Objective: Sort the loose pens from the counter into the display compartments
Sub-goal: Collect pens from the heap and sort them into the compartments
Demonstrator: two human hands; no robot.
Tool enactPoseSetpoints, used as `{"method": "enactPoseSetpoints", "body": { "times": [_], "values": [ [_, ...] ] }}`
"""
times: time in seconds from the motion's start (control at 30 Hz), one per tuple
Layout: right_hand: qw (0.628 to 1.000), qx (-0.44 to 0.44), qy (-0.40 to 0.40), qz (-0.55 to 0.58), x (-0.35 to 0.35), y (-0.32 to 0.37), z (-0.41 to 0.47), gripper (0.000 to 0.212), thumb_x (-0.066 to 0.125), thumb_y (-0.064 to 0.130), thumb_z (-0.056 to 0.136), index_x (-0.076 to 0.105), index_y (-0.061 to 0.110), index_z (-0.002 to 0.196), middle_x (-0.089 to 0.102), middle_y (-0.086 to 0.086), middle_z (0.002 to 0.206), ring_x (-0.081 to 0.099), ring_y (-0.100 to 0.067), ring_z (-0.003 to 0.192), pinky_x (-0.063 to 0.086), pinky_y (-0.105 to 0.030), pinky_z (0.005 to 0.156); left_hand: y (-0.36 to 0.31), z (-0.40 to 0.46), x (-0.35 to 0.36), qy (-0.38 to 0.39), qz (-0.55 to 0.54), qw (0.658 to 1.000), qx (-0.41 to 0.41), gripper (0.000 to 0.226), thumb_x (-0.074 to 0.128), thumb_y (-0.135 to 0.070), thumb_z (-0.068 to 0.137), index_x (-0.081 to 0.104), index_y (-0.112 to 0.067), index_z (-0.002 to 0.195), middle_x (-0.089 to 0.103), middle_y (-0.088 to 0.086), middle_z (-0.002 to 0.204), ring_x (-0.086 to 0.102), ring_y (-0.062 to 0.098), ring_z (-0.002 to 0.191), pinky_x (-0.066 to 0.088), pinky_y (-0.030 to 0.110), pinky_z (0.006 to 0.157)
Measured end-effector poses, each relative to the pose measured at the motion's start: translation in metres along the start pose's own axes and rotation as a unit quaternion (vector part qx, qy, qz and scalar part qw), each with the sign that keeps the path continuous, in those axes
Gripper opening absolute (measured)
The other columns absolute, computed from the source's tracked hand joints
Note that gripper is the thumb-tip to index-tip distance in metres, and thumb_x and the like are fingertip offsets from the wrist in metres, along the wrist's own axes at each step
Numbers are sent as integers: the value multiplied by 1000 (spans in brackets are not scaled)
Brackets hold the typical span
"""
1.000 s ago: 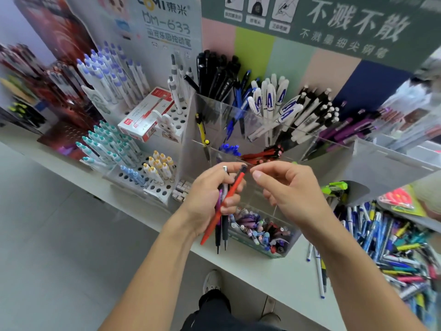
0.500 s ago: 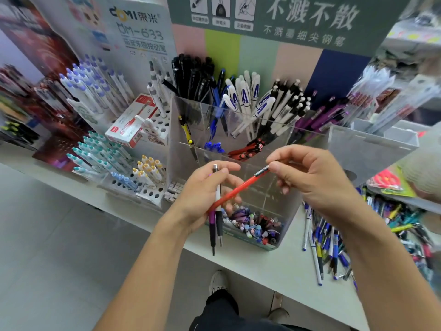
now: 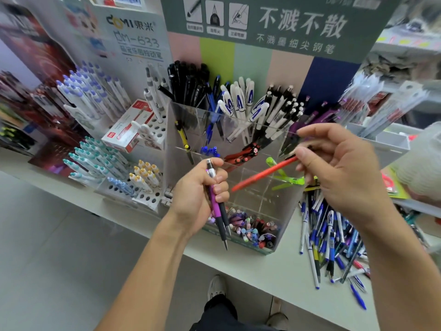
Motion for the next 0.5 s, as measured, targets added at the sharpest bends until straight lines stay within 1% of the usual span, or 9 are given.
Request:
{"method": "enactPoseSetpoints", "body": {
  "times": [0.07,0.13,0.17,0.2,0.27,0.33,0.37,0.43,0.5],
  "values": [
    [997,-15,-75,19,-24,1,3,18,68,-1,91,66,6,108,73,-9,86,72,-18,71,59,-24,65,-5,1,-6,-5,36,999,13,42,28,16,82,51,-4,110,44,5,79,33,13,60,34,22,49],
    [990,-45,-131,5,-39,5,5,15,71,3,91,68,6,105,73,-10,87,74,-20,75,61,-28,73,-9,1,-9,-3,59,998,30,43,30,17,91,52,-3,122,53,5,85,41,13,65,41,23,54],
    [988,-58,-143,-11,-39,7,6,13,71,4,92,69,7,104,74,-10,88,74,-20,76,61,-30,75,-11,1,-9,-6,61,997,39,42,33,16,95,52,-3,127,58,4,88,47,13,68,45,23,59],
    [987,-67,-144,-27,-33,8,9,13,72,3,91,69,8,103,74,-8,88,74,-20,77,61,-31,75,-13,1,-9,-13,62,997,47,40,35,14,98,52,-3,130,64,4,90,55,13,72,49,23,64],
    [988,-72,-116,-69,-6,7,17,13,73,3,90,71,10,100,73,-3,86,73,-15,75,61,-29,74,-15,1,-12,-34,68,995,64,36,37,10,102,52,-4,131,72,6,95,68,15,84,56,25,76],
    [985,-76,-71,-140,29,2,26,12,75,6,89,71,14,97,72,4,84,70,-8,74,60,-26,74,-15,0,-15,-52,92,992,75,31,39,5,104,51,-8,130,76,8,101,72,20,89,59,30,80],
    [979,-76,-47,-181,45,-2,32,11,75,9,89,72,16,97,70,7,84,67,-5,75,58,-25,76,-15,0,-17,-62,118,988,77,30,41,2,105,50,-11,130,76,8,102,72,20,87,60,30,78],
    [965,-62,-3,-253,70,-12,39,10,76,16,89,71,18,98,67,10,87,62,-6,79,56,-29,82,-14,-1,-23,-85,174,979,65,27,44,-3,105,47,-13,130,77,6,103,68,16,73,57,25,66],
    [950,-48,-1,-309,76,-17,40,16,77,23,89,70,17,102,66,7,92,59,-11,85,54,-35,85,-11,0,-29,-98,178,978,41,22,47,-10,106,48,-10,127,76,6,97,53,11,55,44,19,49]
  ]
}}
Point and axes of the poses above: each hand's wrist, its own z-axis towards the middle knuckle, its own x-axis out of the palm, y = z × x, the point moved 9 cm from there along z, towards the middle knuckle
